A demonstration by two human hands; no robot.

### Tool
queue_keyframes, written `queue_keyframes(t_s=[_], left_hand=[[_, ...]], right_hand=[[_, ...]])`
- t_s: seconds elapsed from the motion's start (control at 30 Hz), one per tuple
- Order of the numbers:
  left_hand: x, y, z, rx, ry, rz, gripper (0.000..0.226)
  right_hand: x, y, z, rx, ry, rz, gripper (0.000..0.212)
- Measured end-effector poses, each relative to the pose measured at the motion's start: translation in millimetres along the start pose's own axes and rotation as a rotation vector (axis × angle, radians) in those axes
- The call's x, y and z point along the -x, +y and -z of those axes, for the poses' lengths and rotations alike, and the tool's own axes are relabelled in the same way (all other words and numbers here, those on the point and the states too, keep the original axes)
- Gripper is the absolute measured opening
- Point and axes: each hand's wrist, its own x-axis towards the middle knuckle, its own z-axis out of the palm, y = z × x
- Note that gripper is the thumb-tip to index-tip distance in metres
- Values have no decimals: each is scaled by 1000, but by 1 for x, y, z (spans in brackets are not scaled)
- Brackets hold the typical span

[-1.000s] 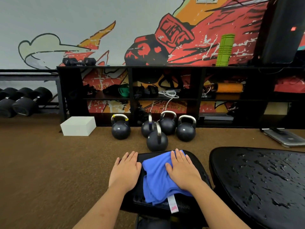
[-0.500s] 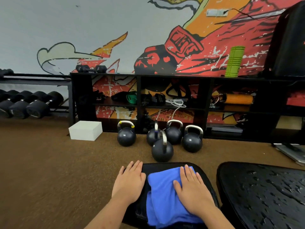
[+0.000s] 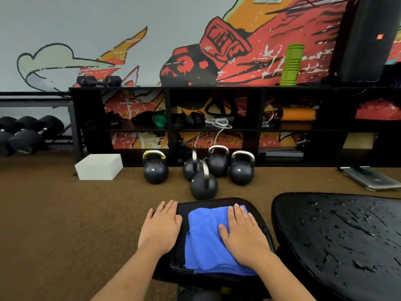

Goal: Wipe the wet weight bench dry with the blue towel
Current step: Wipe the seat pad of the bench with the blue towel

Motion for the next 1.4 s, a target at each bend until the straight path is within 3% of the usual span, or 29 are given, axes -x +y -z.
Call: queue_keyframes(t_s=[0.07, 0.13, 0.33, 0.5, 0.63, 0.77, 0.9, 1.1, 1.17, 1.3, 1.37, 1.4], left_hand=[[-1, -1, 0, -3, -3, 3, 56], [-1, -1, -1, -10, -8, 3, 56], [-1, -1, -1, -22, -16, 6, 56], [-2, 0, -1, -19, -12, 3, 56], [-2, 0, -1, -31, -16, 3, 56], [-2, -1, -2, -42, -26, -2, 56], [-3, -2, -4, -44, -25, 0, 56], [0, -2, -2, -48, -30, -1, 56], [0, -1, -1, -43, -31, -6, 56], [-1, 0, 1, -44, -24, -9, 55], [-1, 0, 1, -45, -25, -8, 55], [-1, 0, 1, -46, -26, -8, 55]], right_hand=[[-19, 0, 3, 2, -4, 0, 75], [-39, 3, 4, 10, -5, 8, 71], [-40, 5, 4, 7, -4, 14, 71], [34, 8, 3, -58, 21, 51, 99], [59, 13, -4, 38, 142, 25, 81], [14, 19, 3, -51, -13, 70, 96], [-45, 21, 9, -22, -28, 14, 71], [-46, 20, 8, -38, -29, -20, 70], [-13, 18, 6, -42, -5, -6, 74], [65, 14, 1, -22, 103, 56, 104], [67, 16, 3, -14, 82, 66, 117], [58, 17, 5, -20, 68, 59, 113]])
